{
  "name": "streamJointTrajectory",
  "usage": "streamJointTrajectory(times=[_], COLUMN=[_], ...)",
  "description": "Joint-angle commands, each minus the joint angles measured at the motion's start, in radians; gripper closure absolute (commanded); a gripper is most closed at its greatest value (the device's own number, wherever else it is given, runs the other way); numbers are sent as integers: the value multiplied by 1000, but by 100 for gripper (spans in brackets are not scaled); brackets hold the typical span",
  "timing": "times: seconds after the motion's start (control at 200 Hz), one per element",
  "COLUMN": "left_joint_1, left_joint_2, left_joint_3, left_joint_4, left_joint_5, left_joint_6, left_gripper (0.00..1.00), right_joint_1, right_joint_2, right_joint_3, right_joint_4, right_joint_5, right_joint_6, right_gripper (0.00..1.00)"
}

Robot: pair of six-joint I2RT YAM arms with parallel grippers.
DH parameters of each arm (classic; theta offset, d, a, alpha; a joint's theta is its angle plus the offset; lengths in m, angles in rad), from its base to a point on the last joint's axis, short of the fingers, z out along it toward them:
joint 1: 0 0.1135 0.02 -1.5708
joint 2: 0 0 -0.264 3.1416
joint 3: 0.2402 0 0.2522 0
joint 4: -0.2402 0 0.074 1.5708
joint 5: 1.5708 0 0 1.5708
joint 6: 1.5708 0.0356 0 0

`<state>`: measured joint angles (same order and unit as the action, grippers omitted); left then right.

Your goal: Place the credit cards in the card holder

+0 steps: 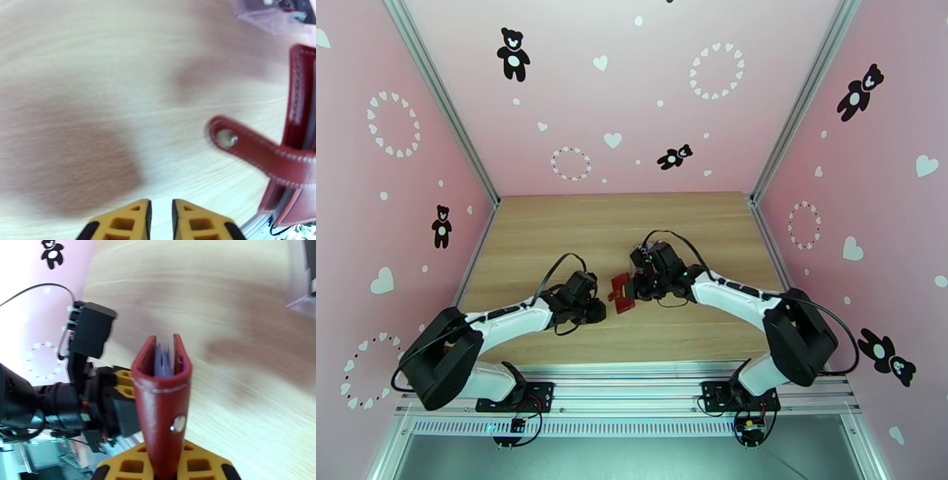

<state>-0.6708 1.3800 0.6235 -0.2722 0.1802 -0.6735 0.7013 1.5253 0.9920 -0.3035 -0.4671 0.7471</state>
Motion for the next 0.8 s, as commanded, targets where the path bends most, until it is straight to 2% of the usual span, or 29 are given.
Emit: streamJointTrajectory(times=[0.0,0.295,0.426,0.611,0.796], left_joint_1=[9,13,18,22,27], left_joint_2=[-29,-45,-49,-39,-49], left_joint_3=[17,19,20,25,25], left_joint_4=[-42,-53,-57,-53,-84], left_joint_5=[-25,-34,-35,-38,-66], left_joint_6=[20,24,28,26,18], left_gripper=[75,75,75,75,75], right_joint_1=[18,68,115,203,274], right_joint_2=[-31,-14,13,143,305], right_joint_3=[84,190,267,384,463], right_joint_4=[-263,-446,-567,-724,-794], right_joint_5=[169,347,516,754,874], right_joint_6=[-101,-139,-140,-150,-127], right_gripper=[100,100,100,100,100])
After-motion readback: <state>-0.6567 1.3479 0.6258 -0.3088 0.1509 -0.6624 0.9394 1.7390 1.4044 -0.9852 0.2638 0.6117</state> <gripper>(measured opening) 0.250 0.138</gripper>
